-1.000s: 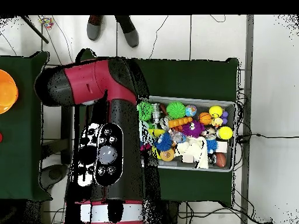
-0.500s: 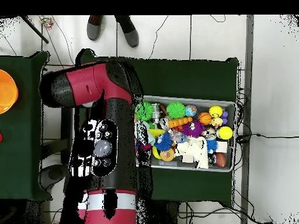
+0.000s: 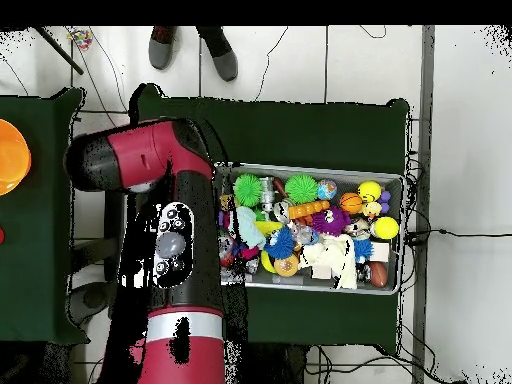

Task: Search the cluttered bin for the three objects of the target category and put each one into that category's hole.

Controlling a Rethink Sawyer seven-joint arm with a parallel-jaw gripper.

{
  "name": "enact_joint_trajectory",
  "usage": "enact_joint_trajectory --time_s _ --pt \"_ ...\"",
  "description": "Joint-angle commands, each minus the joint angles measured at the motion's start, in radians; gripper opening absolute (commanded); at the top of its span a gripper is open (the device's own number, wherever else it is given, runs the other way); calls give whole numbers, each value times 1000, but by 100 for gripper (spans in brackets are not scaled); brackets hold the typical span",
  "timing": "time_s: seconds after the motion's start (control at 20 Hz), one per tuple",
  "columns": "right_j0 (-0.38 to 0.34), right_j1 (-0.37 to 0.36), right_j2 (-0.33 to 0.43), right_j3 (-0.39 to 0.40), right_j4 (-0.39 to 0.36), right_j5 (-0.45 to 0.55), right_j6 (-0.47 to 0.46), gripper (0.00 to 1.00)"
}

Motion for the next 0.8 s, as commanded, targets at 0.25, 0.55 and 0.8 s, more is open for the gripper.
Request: enact_joint_trajectory --time_s 0.25,0.55,0.8 --pt "-16 -116 120 83 110 112 56 100" --pt "-6 -143 92 70 118 169 83 100" --pt "-26 -101 102 95 113 121 72 0"
